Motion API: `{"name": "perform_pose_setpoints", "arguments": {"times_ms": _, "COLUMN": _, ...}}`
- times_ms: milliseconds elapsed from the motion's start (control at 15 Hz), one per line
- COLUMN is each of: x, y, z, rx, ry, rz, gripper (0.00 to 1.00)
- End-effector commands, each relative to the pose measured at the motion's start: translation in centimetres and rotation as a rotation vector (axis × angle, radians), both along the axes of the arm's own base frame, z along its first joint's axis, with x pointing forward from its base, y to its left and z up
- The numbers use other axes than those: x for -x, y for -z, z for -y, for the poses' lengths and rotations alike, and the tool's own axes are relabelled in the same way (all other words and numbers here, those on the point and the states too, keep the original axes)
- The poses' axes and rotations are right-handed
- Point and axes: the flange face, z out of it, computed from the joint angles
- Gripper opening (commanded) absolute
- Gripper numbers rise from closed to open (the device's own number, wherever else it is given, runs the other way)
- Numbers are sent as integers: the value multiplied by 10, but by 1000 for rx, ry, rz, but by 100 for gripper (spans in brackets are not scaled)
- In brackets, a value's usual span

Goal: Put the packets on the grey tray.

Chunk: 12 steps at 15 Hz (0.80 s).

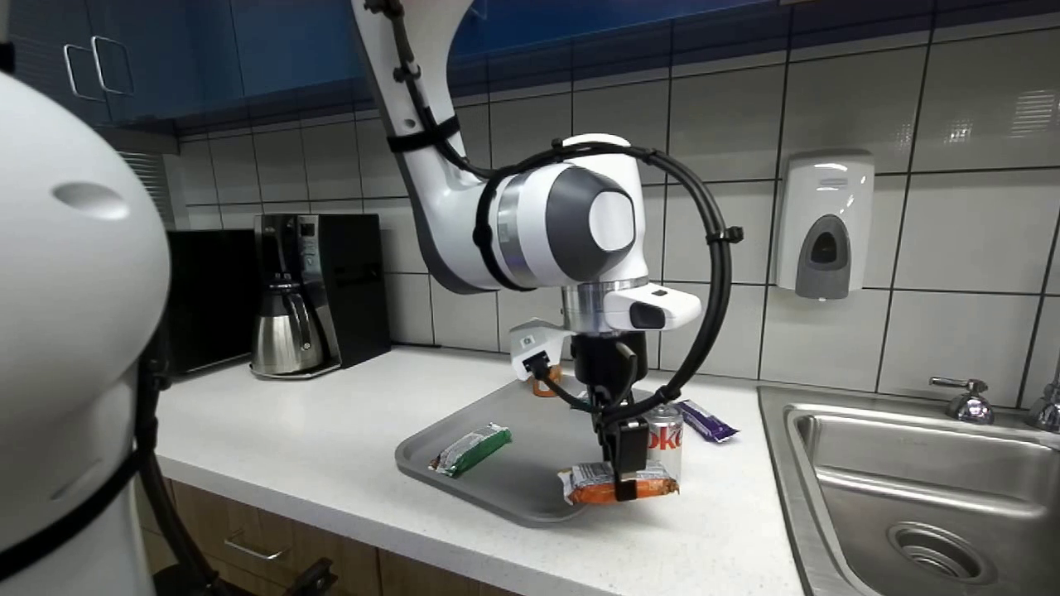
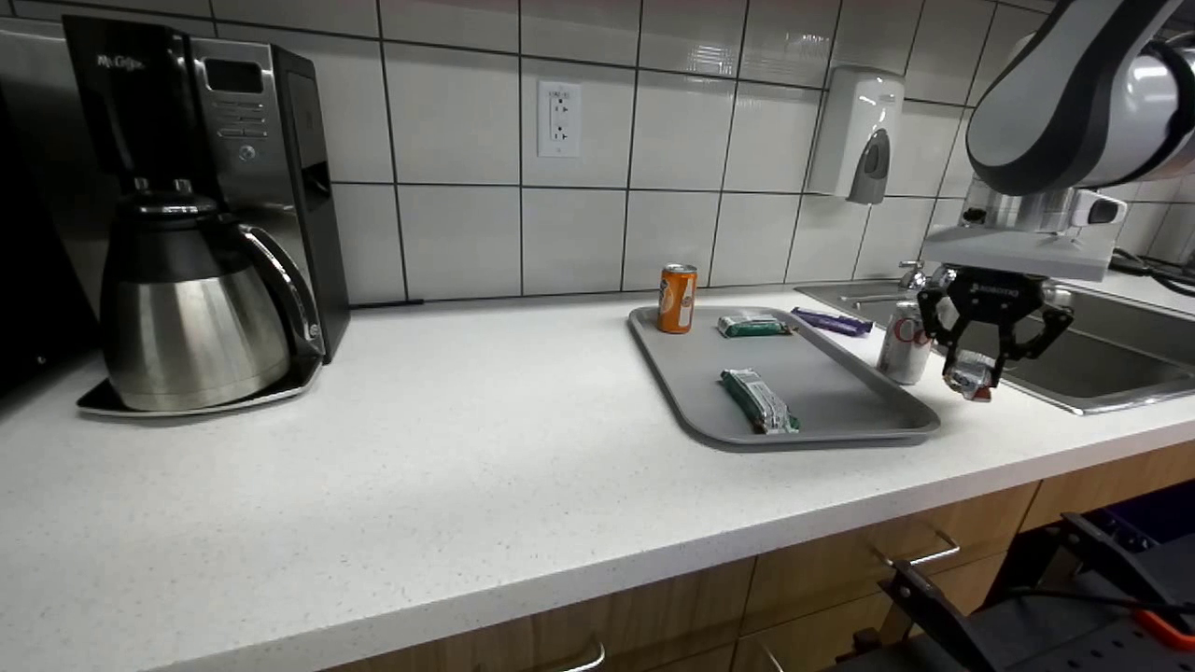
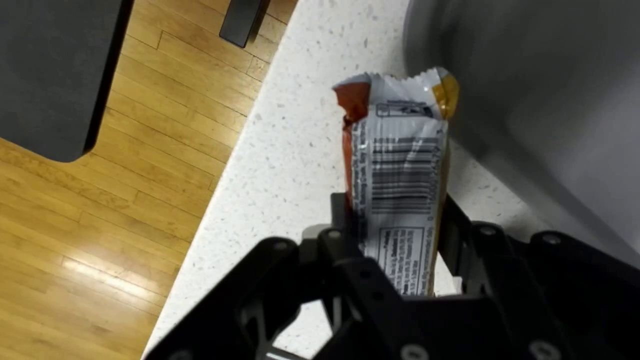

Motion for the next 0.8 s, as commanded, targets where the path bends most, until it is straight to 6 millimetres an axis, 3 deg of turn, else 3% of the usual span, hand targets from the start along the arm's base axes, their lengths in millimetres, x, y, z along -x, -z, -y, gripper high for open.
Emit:
{"name": "perform_pose_setpoints", "arguments": {"times_ms": 0, "x": 3, "y": -10, "z": -24, "rx": -4, "ry": -26, "rz": -4, "gripper": 19}}
{"name": "perform_pose_setpoints", "arguments": {"times_ms": 733, "x": -28, "y": 2, "z": -84, "rx": 47, "ry": -94, "rz": -17, "gripper": 19}}
